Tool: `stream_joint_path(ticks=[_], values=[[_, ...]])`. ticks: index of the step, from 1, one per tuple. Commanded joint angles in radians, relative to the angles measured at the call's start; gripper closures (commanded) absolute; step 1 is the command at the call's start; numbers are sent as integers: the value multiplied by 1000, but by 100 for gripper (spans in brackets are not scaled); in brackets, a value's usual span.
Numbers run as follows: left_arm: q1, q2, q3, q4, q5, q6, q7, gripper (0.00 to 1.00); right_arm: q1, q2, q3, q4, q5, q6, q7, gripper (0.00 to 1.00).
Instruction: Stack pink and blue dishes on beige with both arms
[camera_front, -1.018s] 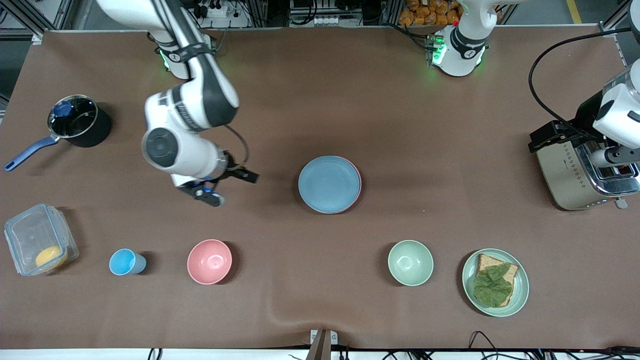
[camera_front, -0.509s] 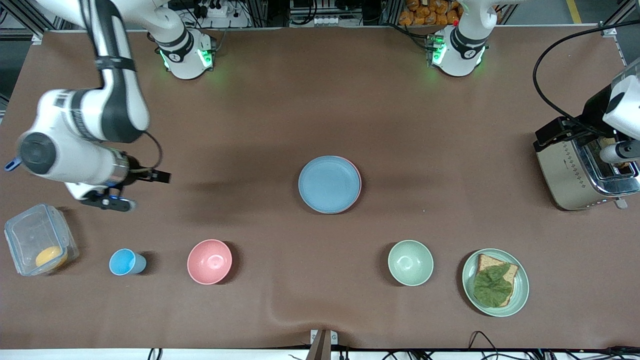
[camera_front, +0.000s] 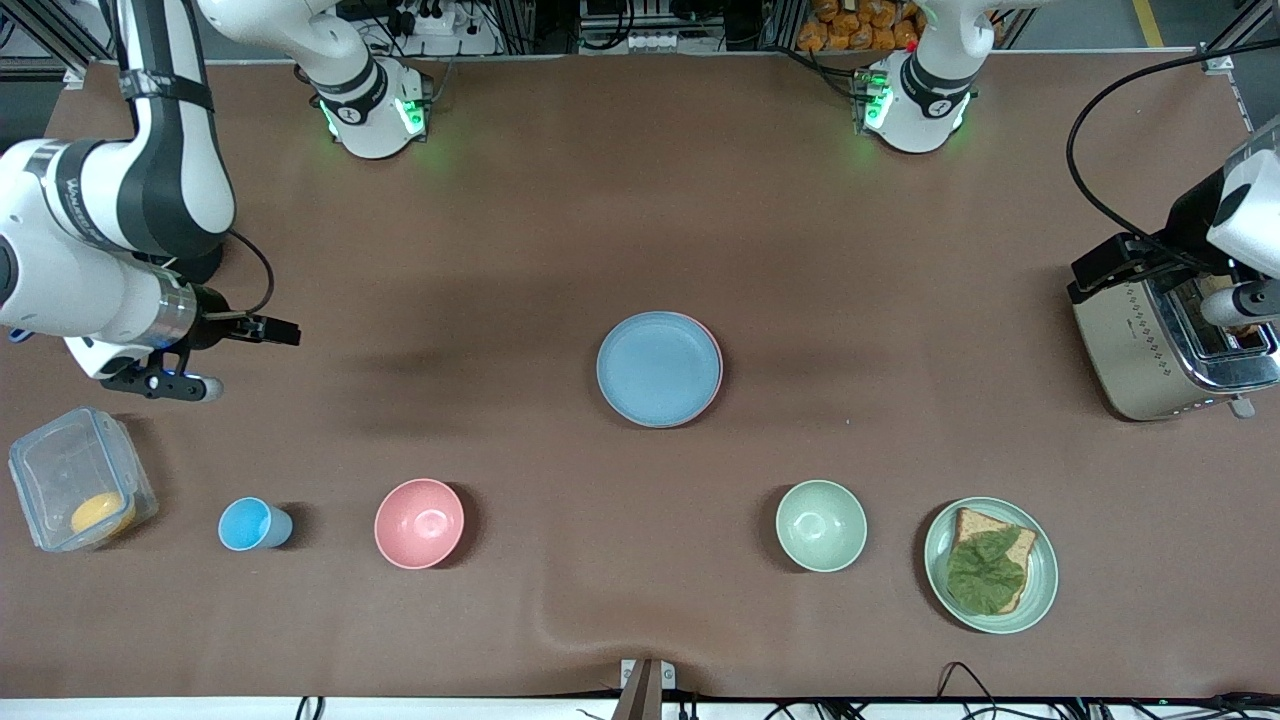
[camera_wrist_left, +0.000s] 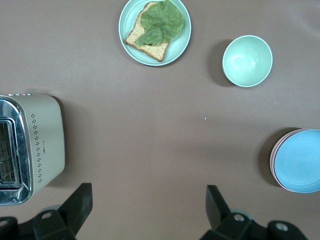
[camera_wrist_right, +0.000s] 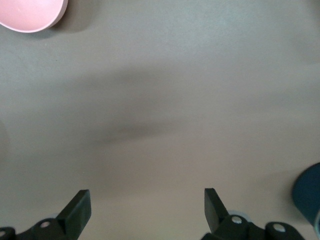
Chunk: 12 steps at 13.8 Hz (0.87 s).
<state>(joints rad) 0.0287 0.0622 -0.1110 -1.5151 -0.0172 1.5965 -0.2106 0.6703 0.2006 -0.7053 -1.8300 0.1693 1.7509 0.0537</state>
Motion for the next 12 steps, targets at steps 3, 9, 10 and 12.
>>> stream_joint_path(ticks=[3,9,10,12], values=[[4,-2,7,10,-18,-15,22,0,6,-85,4,101,-39,-132,5,0],[5,-4,8,6,-18,-16,22,0,12,-102,6,267,-50,-264,5,0],[4,-4,8,4,-18,-16,23,0,15,-104,6,290,-50,-283,6,0],[5,-4,8,3,-18,-16,23,0,-33,-115,59,331,-50,-300,14,0]])
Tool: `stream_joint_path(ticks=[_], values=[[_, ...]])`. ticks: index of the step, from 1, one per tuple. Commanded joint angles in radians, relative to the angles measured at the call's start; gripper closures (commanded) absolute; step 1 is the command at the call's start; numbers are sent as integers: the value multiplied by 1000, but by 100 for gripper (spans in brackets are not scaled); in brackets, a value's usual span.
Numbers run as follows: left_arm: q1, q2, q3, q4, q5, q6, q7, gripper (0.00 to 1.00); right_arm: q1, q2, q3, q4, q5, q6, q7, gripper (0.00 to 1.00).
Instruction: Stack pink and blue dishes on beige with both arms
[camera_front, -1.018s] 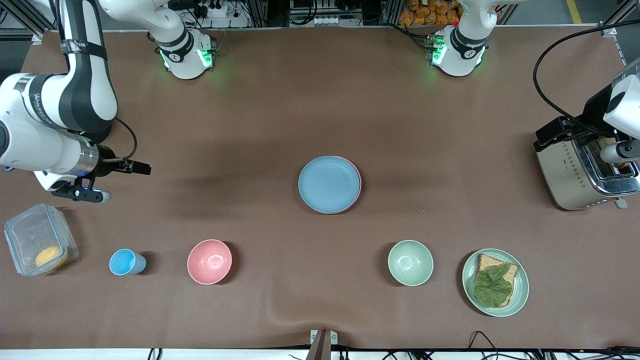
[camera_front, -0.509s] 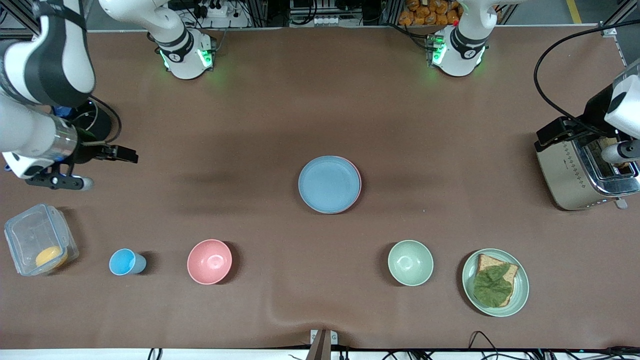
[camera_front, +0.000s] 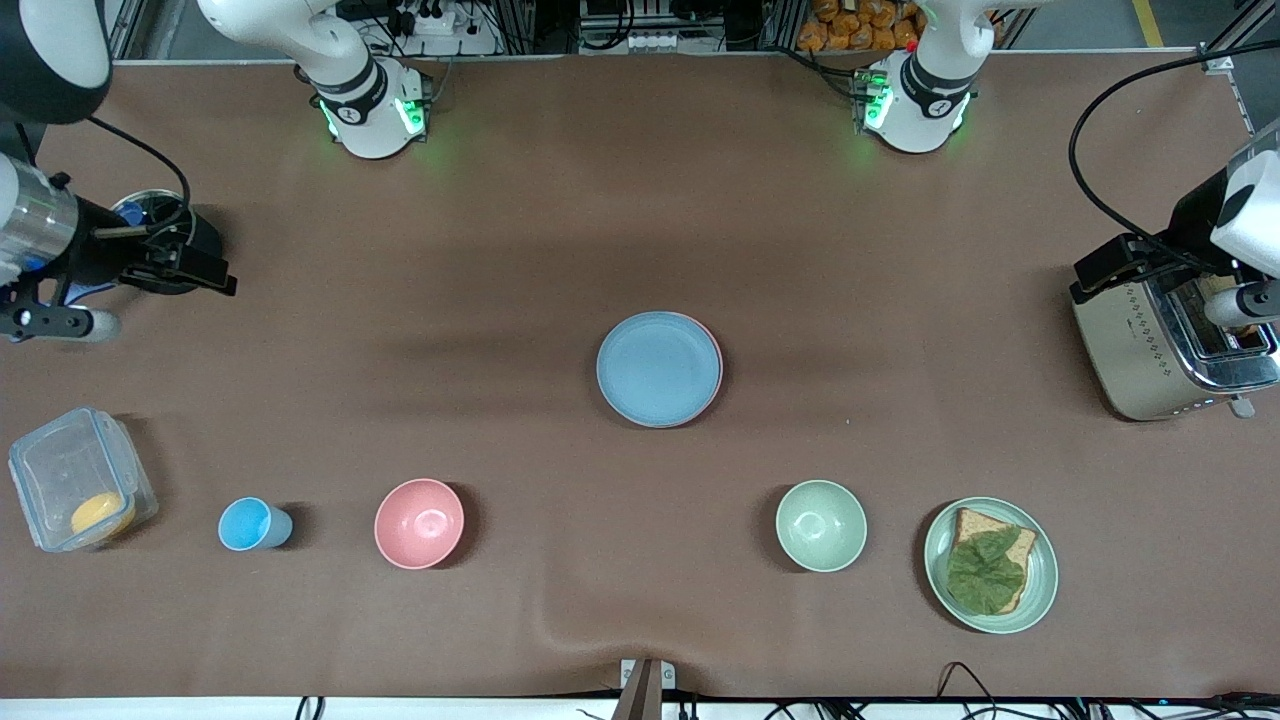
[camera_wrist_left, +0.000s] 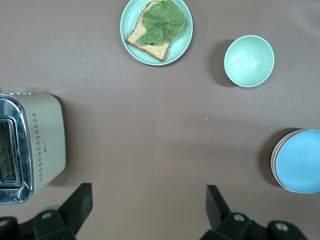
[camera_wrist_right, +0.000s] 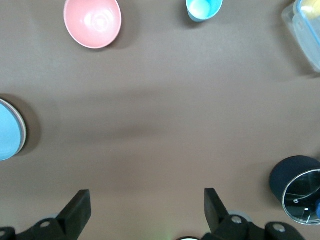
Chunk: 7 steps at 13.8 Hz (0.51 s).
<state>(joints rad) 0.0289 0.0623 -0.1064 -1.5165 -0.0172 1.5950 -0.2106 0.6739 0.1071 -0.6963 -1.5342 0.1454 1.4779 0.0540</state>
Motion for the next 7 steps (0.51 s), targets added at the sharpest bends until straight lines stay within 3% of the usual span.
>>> stream_joint_path(ticks=[1,4,5,7], values=[[5,-4,4,4,-18,-15,23,0,-130,-26,148,39,-27,-36,13,0],[8,-4,4,1,-18,-15,25,0,-489,-58,539,36,-99,-27,18,0],[8,-4,4,1,-18,-15,25,0,-560,-64,614,35,-115,-25,18,0],[8,-4,4,2,-18,-15,25,0,-593,-69,646,34,-116,-25,17,0]])
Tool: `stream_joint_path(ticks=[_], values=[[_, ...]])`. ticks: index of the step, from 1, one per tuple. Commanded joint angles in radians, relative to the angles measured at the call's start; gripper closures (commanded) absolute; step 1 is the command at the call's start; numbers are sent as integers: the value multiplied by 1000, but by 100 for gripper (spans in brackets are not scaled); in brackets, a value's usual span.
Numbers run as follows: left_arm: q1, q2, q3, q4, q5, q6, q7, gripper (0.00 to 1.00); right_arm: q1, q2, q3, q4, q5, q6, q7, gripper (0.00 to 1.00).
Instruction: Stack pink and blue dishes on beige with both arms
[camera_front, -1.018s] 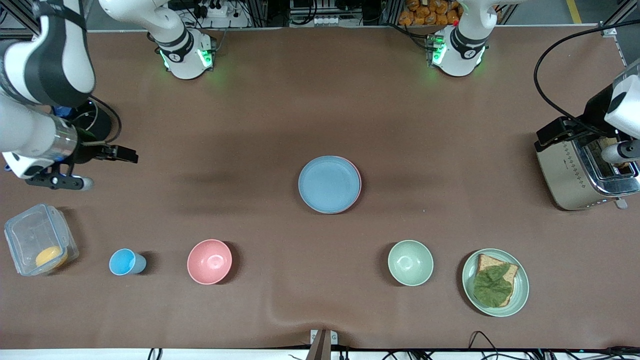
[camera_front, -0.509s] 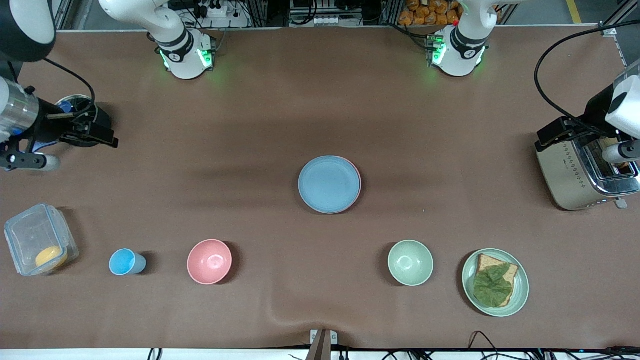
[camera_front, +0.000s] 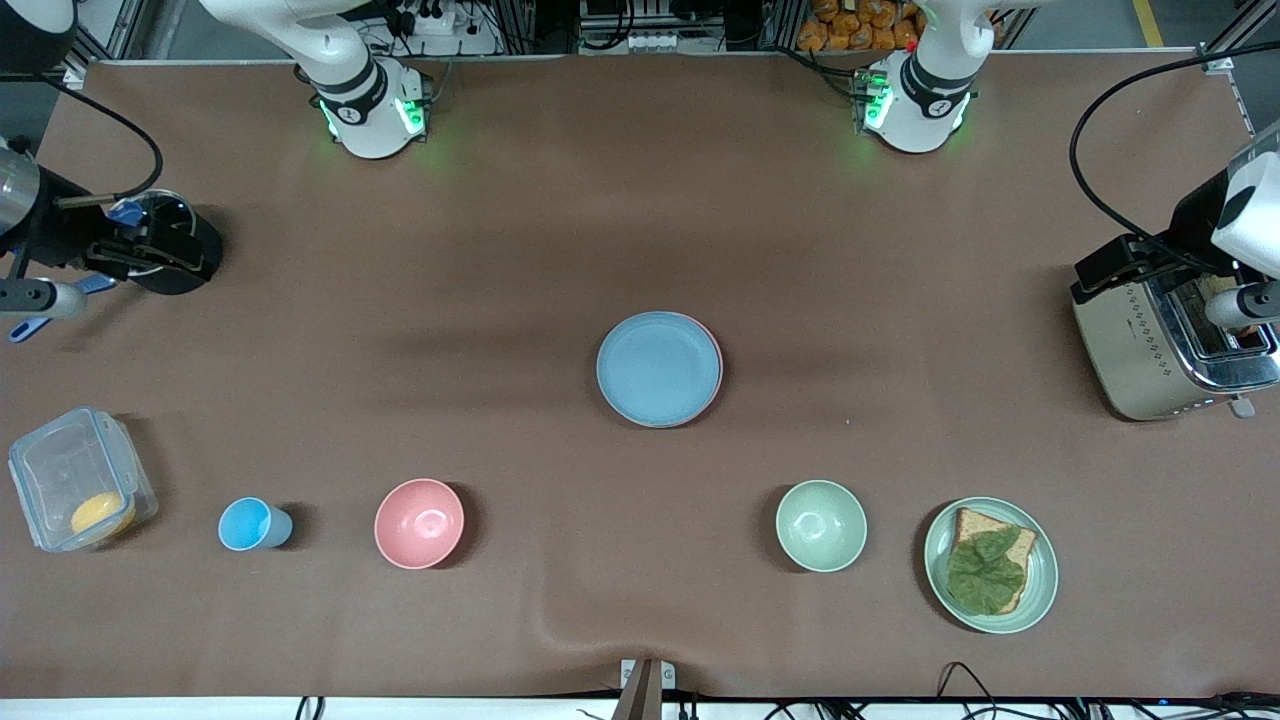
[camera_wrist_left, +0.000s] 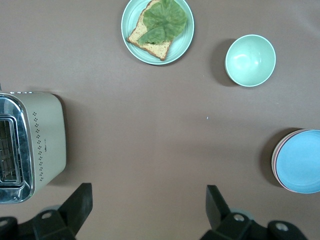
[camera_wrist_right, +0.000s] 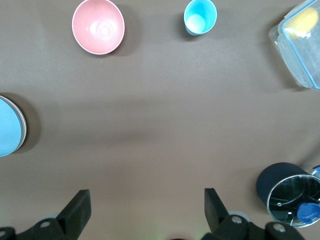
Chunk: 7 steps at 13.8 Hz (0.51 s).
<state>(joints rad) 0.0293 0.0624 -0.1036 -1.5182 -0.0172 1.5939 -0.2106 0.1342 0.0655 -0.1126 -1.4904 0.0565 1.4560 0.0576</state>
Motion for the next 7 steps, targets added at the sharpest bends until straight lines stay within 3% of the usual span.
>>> stream_joint_path(ticks=[1,7], values=[[7,-4,1,4,-18,-14,25,0,-53,-29,62,-10,-29,-3,13,0],[6,-7,-8,13,-21,-18,36,0,-56,-29,62,-14,-55,17,7,0]])
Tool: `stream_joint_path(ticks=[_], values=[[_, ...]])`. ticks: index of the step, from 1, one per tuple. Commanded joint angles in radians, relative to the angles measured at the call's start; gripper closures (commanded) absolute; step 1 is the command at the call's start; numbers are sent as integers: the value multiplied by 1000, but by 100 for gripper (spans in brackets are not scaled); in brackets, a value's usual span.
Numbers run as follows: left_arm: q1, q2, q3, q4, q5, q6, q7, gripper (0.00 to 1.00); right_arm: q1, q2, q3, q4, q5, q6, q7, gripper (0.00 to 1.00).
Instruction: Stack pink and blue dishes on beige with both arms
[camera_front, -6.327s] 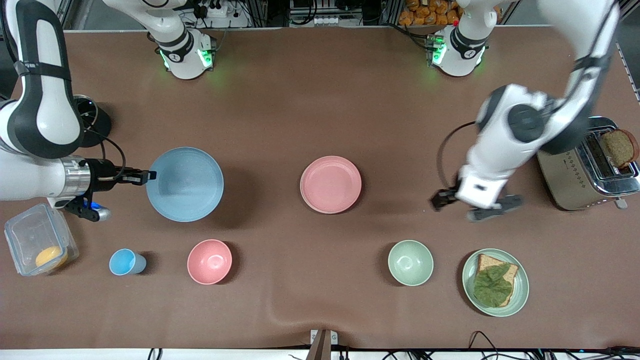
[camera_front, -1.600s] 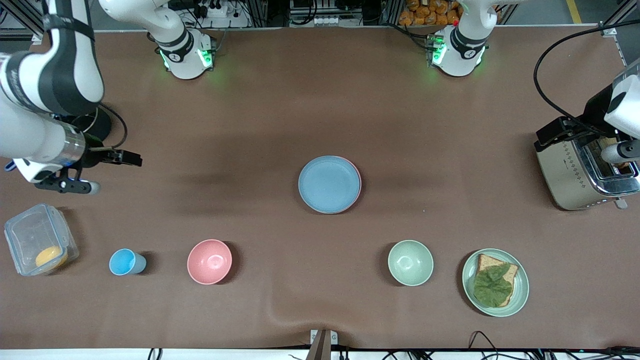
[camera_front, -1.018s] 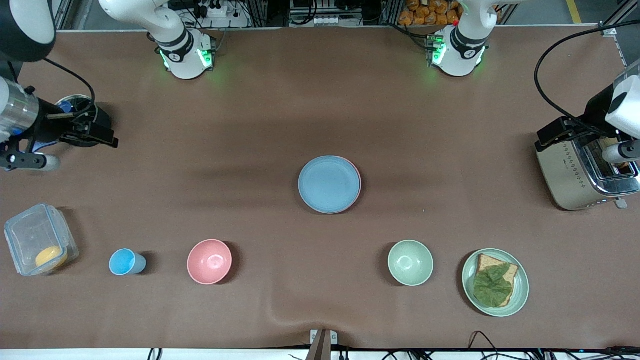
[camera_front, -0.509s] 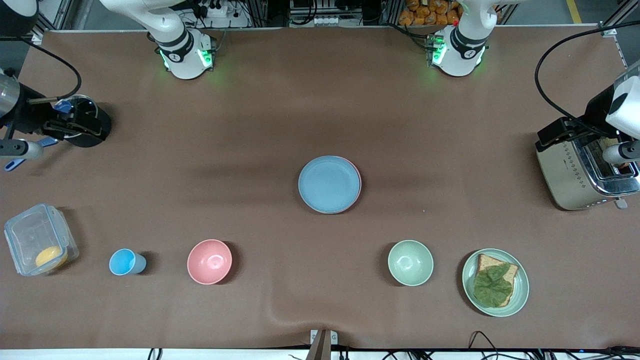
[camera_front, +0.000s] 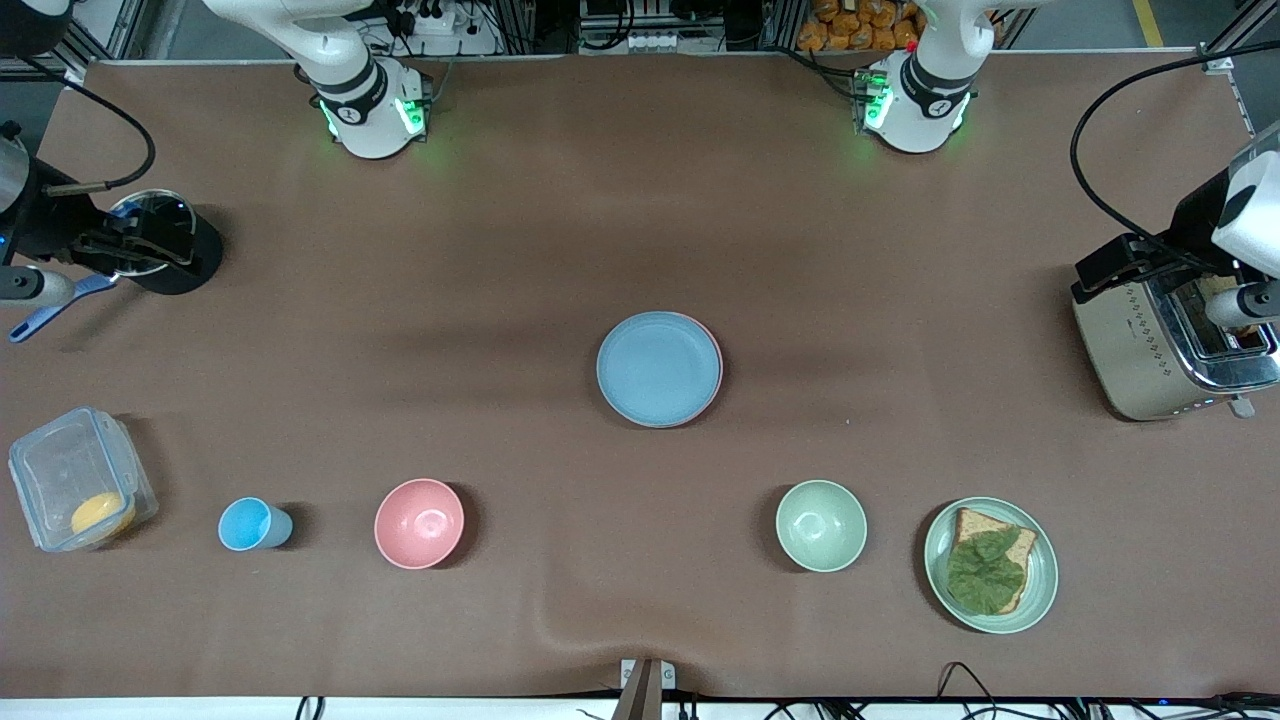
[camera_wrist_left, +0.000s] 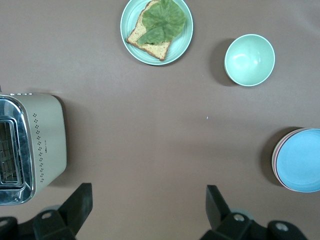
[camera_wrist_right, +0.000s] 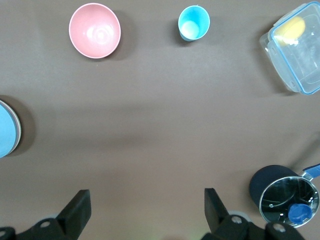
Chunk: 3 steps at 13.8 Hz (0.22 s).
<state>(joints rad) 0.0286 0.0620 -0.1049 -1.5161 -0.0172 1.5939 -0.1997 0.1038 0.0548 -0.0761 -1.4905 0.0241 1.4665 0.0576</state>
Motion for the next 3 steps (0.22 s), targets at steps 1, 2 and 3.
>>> stream_joint_path(ticks=[1,2,3], values=[[8,-7,-9,13,-18,-43,26,0,-27,-21,24,-16,-23,5,4,0],[5,-7,-9,13,-15,-57,26,0,-27,-23,22,-16,-23,5,2,0],[2,-7,-12,14,-14,-58,26,0,-27,-27,22,-16,-24,5,2,0]])
